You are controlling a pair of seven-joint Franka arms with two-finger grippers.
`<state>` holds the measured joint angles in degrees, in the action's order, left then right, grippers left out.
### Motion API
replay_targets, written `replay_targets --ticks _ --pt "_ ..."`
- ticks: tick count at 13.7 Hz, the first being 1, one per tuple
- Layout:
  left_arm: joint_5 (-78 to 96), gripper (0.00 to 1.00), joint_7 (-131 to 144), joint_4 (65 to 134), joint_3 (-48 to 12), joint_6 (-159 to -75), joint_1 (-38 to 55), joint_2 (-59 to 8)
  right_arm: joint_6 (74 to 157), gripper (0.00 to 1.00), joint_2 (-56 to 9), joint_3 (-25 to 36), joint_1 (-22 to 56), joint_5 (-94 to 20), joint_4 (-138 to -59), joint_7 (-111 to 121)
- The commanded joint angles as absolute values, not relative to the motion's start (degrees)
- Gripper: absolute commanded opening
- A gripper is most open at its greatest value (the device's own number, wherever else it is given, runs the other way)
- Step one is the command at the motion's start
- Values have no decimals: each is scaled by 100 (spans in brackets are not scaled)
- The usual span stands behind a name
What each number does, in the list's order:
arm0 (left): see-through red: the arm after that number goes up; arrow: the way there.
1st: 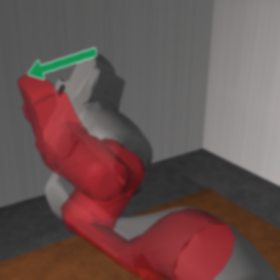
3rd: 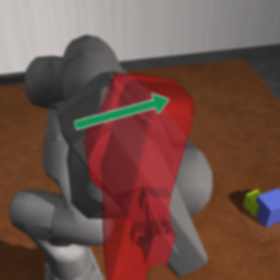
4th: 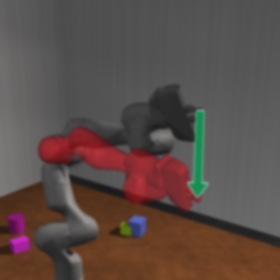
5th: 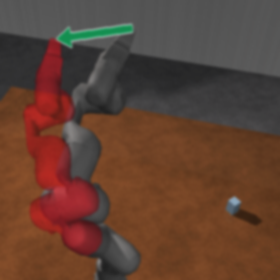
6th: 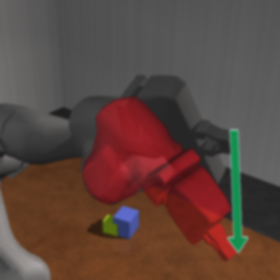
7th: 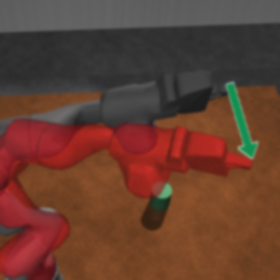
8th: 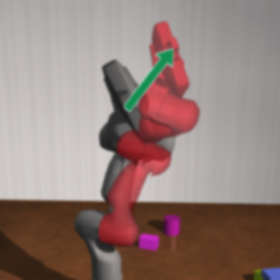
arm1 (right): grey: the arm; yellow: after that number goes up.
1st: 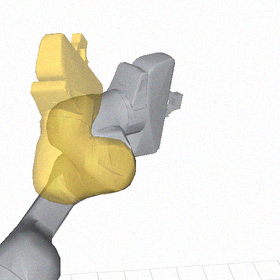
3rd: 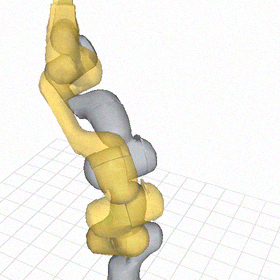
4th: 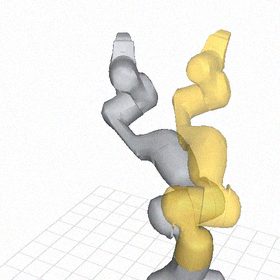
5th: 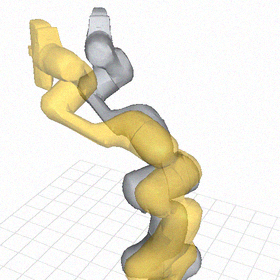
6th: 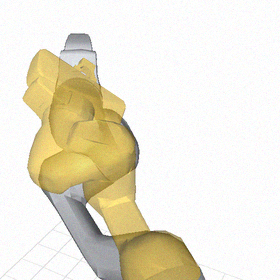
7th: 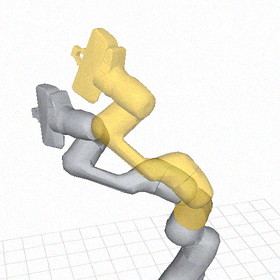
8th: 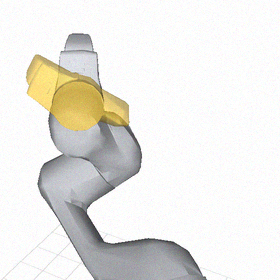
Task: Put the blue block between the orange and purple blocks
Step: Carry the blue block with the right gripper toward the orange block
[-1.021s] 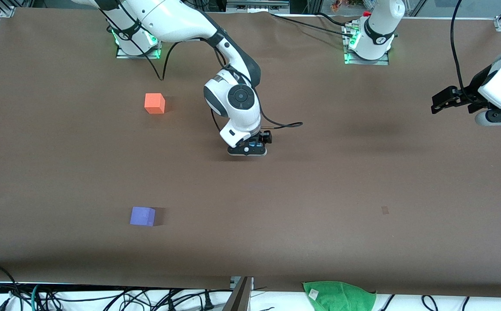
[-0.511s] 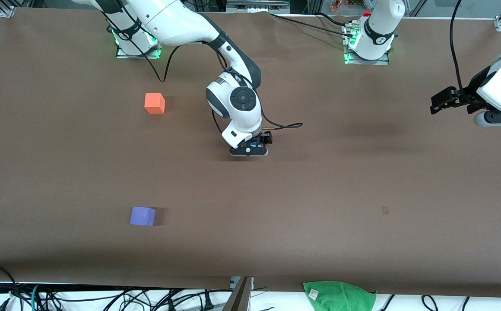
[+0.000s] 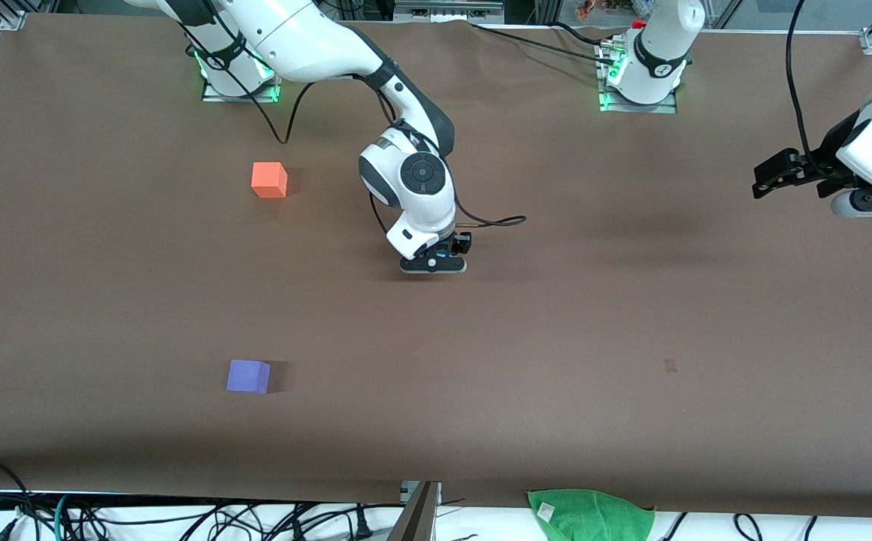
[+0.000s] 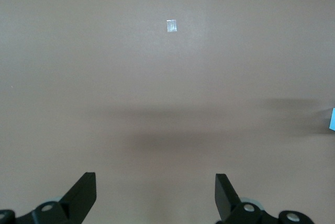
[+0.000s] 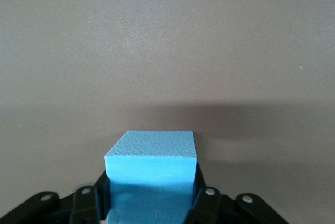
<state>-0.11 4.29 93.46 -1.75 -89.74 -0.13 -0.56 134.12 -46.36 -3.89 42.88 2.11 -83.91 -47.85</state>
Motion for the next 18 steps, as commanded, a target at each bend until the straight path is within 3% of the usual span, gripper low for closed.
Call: replay_targets --ticks 1,7,14,18 --pt "88 100 431 9167 -202 -8833 -53 -158 13430 50 -4571 -325 4342 299 -8323 -4834" --pt "79 100 422 9158 -211 -8842 -9 -176 12227 50 -3658 9 4062 229 -8332 -4008" --pt "79 100 422 9158 -211 -8842 0 -185 10909 50 -3042 35 2709 53 -8507 -1972" --pt "79 100 422 9158 -211 -8842 0 -185 11212 50 -2699 97 1559 0 -9437 -408"
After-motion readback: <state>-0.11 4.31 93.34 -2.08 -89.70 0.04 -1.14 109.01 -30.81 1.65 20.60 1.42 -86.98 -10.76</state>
